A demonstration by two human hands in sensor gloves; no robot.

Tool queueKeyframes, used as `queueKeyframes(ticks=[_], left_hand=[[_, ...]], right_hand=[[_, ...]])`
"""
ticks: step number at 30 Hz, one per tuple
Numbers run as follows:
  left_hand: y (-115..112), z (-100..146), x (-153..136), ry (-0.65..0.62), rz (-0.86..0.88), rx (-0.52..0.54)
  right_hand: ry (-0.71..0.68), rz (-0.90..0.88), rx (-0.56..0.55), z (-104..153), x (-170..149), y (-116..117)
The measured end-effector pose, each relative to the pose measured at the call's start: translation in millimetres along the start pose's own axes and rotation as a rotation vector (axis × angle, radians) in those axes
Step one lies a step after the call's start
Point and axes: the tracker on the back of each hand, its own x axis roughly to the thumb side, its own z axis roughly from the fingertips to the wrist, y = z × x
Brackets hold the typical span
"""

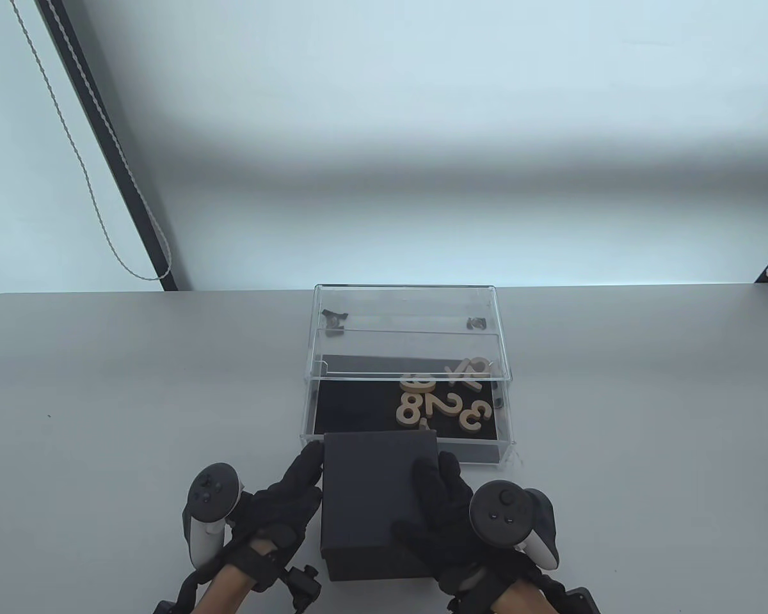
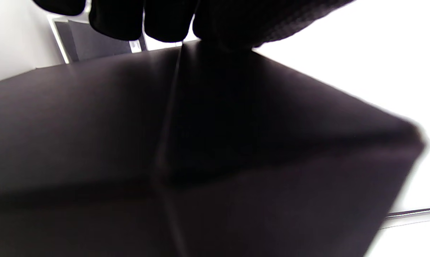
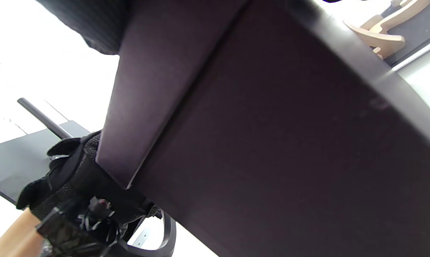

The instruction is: Pour number blocks into a drawer

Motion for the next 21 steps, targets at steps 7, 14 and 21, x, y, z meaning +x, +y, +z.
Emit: queueKeyframes(ticks=[7, 14, 21], left_hand=[[7.0, 1.3, 23.7, -0.096, -0.063, 0.054], [-3.4, 12.2, 73.3, -0.266, -0.294, 0.008], [-42.6, 7.7, 98.3, -0.305, -0.436, -0.166]], right_hand=[[0.02, -0.063, -0.042, 0.8, -7.3, -13.7], [0.041, -0.09, -0.082, 1.4, -15.3, -24.3], [0.049, -0.082, -0.087, 1.7, -16.7, -26.8]])
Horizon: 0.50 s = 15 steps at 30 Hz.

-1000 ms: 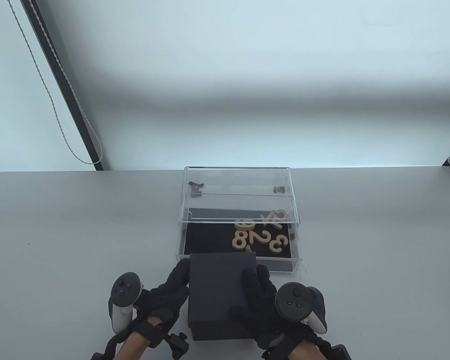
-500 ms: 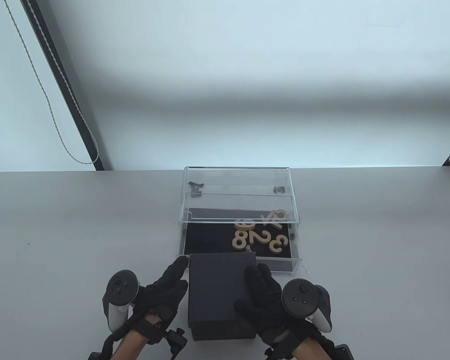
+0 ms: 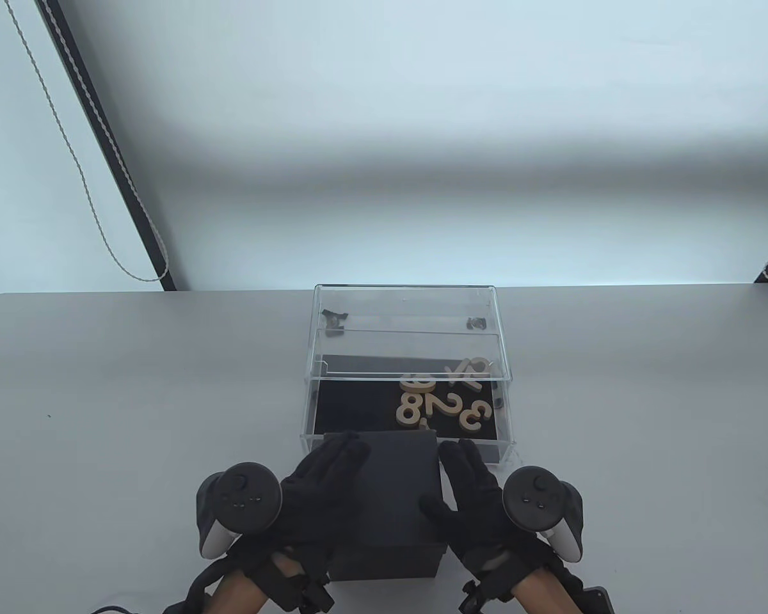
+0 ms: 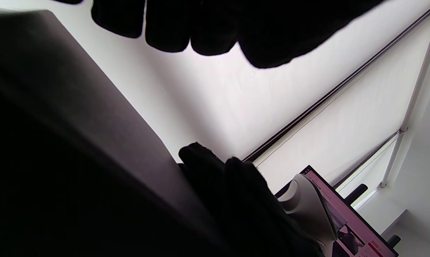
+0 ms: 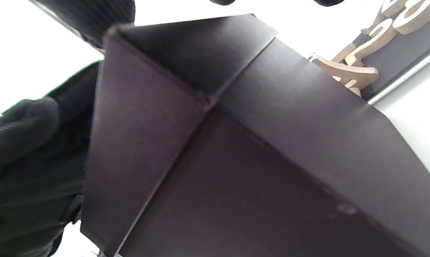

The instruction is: Pour number blocks into a drawer

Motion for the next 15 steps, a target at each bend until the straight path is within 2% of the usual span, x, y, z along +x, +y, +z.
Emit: queueKeyframes(ticks=[4, 11, 15], left_hand=[[-19.7, -12.9, 8.3, 0.01, -0.02, -0.114], [-46.3, -23.1, 10.6, 0.118, -0.276, -0.302], [-53.2, -21.0, 5.3, 0.142, -0.315, -0.314]], right_hand=[[0.005, -0.002, -0.005, 0.0, -1.2, -1.7], [0.014, -0.003, -0.014, 0.0, -3.4, -5.1], [0.014, -0.002, -0.013, 0.1, -3.5, -5.4]])
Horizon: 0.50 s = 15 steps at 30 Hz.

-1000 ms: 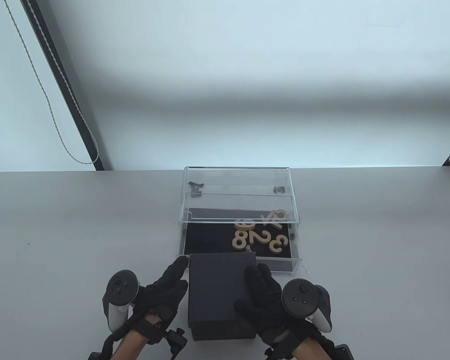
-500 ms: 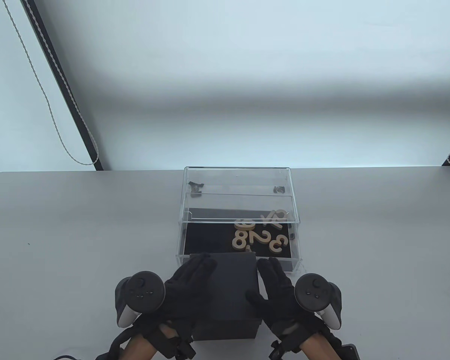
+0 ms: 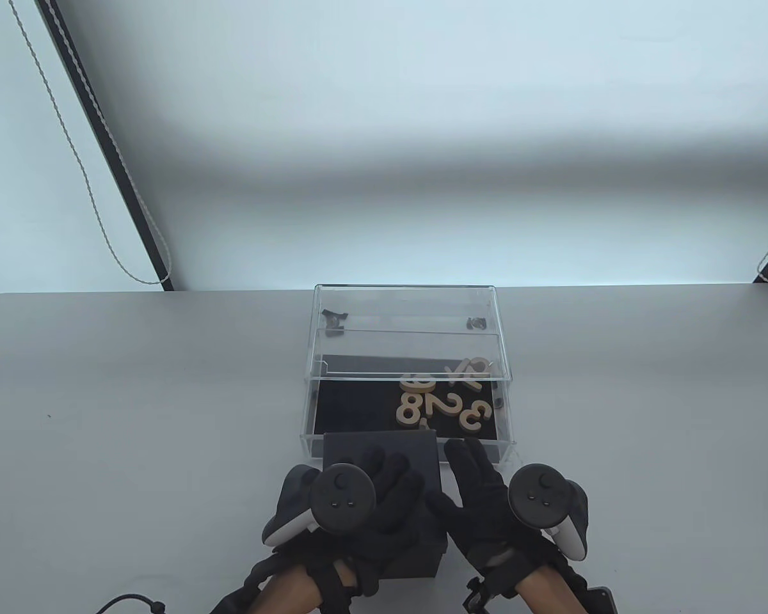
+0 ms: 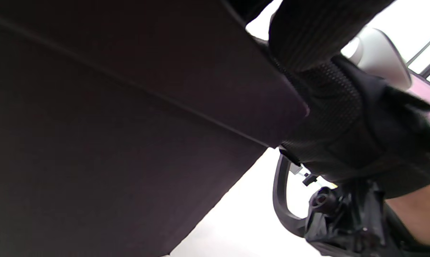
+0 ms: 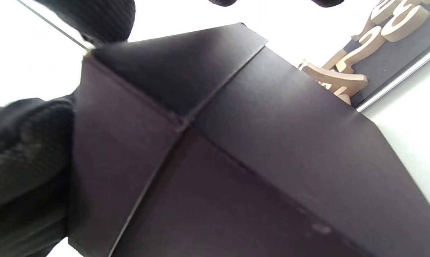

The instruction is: Pour number blocks into a drawer

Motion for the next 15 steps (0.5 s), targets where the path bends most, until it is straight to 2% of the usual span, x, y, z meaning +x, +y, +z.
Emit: queueKeyframes(ticks=[7, 15], left_hand=[[-2.2, 2.0, -1.5, -0.005, -0.037, 0.017], [3.1, 18.6, -15.1, 0.0, -0.062, 0.053]], right_hand=[[0.007, -0.002, 0.003, 0.0, -0.8, -0.2], [0.01, -0.007, 0.008, -0.1, -1.6, 0.2]])
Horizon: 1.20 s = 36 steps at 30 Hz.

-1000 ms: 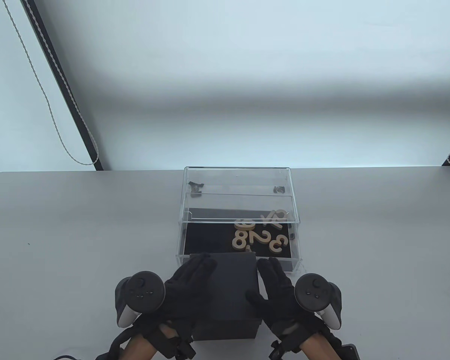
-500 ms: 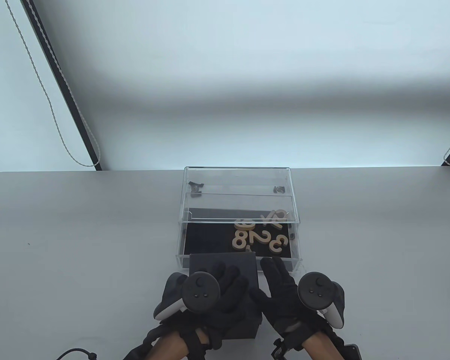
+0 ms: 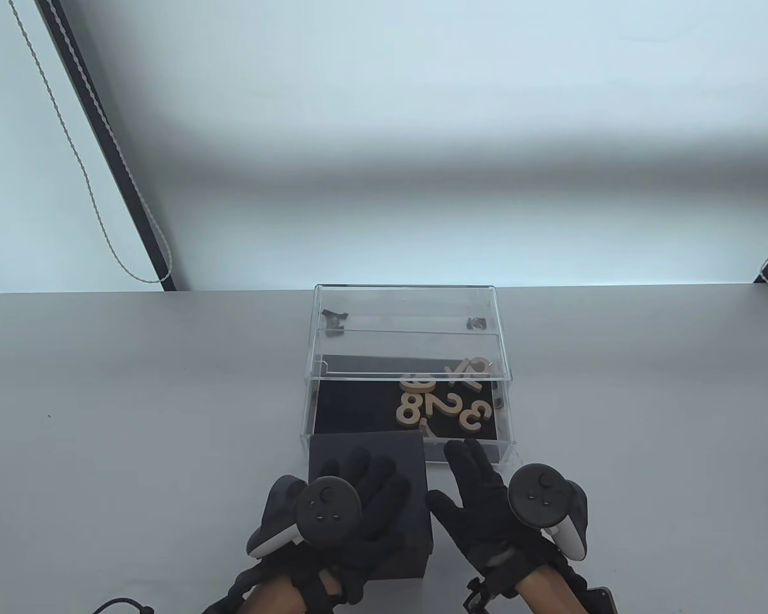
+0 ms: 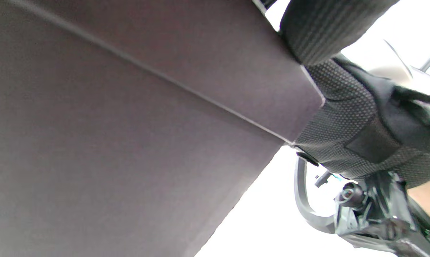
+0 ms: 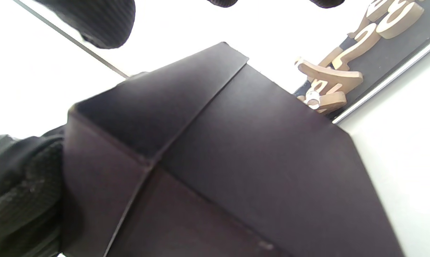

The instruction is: Pour number blocks into a drawer

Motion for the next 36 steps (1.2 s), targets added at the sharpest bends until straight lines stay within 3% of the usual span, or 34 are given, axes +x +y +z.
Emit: queueKeyframes(ticks=[20, 36], left_hand=[[37.4, 73.5, -74.1, 0.151, 0.012, 0.15], [65.3, 89.9, -124.7, 0.284, 0.015, 0.234]], right_hand=[[0.005, -0.008, 0.026, -0.6, -0.8, 2.8], [0.029, 0.0, 0.056, -0.9, -3.0, 5.9]])
